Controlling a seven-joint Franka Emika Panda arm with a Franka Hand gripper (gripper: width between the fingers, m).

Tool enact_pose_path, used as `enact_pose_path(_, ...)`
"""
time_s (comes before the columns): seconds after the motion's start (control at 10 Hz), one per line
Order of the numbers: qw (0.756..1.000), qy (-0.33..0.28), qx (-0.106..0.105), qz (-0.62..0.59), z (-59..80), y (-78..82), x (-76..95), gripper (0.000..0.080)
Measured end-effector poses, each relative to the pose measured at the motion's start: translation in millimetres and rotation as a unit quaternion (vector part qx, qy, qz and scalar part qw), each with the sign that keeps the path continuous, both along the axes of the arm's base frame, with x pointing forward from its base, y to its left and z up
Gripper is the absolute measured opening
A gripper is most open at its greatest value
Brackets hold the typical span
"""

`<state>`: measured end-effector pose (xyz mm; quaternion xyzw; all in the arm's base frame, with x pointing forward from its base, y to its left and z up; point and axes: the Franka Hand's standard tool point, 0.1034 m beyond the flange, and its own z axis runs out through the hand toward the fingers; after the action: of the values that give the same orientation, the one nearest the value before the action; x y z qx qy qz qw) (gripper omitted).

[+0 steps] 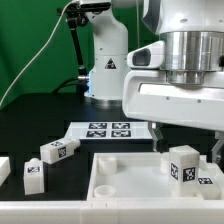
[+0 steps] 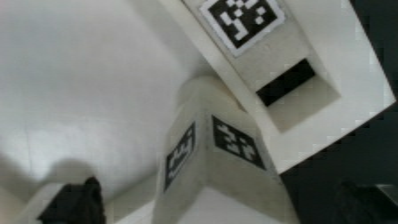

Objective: Assemble one leg

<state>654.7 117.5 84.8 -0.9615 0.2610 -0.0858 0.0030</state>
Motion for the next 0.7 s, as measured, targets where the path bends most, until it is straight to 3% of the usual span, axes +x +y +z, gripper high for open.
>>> enact_pose_path(0.3, 0.99, 0.005, -0.026, 0.136, 0.2, 2.9, -0.4, 0.0649)
enact_pose_path(0.7, 0.969, 0.009, -0.043, 0.242, 1.7, 4.0, -0.1, 0.0649)
